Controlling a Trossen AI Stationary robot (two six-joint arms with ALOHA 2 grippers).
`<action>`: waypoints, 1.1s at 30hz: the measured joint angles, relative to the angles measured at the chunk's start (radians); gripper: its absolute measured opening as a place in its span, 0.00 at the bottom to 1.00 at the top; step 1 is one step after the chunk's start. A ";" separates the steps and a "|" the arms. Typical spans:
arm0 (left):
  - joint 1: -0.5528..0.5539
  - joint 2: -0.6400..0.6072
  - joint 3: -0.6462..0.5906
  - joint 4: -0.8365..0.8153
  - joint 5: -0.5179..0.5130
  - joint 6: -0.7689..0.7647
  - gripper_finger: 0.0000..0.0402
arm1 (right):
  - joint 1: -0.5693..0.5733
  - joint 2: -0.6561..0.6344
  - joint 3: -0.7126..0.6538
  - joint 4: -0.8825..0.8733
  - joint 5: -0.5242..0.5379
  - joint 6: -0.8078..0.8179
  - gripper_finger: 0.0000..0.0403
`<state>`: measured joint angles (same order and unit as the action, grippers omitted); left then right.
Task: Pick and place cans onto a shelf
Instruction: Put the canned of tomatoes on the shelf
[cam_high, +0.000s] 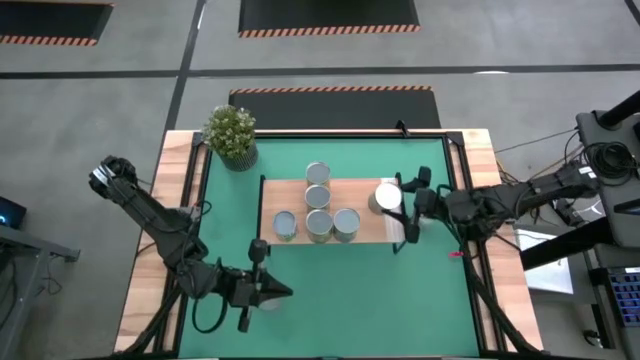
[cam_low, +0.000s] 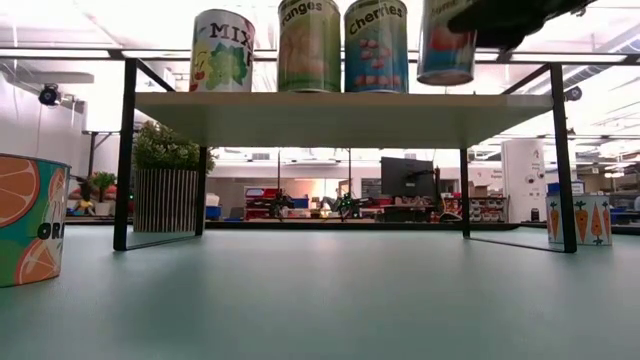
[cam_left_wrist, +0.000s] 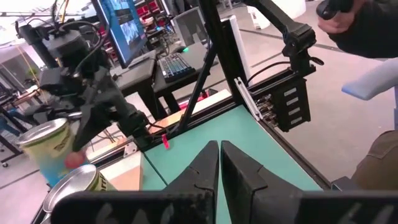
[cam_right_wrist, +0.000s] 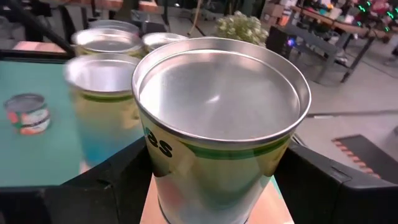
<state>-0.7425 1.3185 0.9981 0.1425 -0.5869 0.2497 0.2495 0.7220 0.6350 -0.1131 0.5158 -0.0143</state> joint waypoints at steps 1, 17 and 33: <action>0.000 0.000 0.000 0.000 0.000 0.000 0.00 | -0.020 0.001 -0.003 0.005 -0.011 0.006 0.69; 0.000 0.001 0.000 0.007 0.000 -0.001 0.00 | -0.135 0.109 -0.047 0.156 -0.143 0.061 0.70; 0.000 0.002 0.000 0.008 0.000 -0.005 0.00 | -0.135 0.202 -0.046 0.164 -0.140 0.071 0.72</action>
<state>-0.7425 1.3205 0.9981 0.1501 -0.5869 0.2443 0.1150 0.9237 0.5888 0.0507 0.3763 0.0570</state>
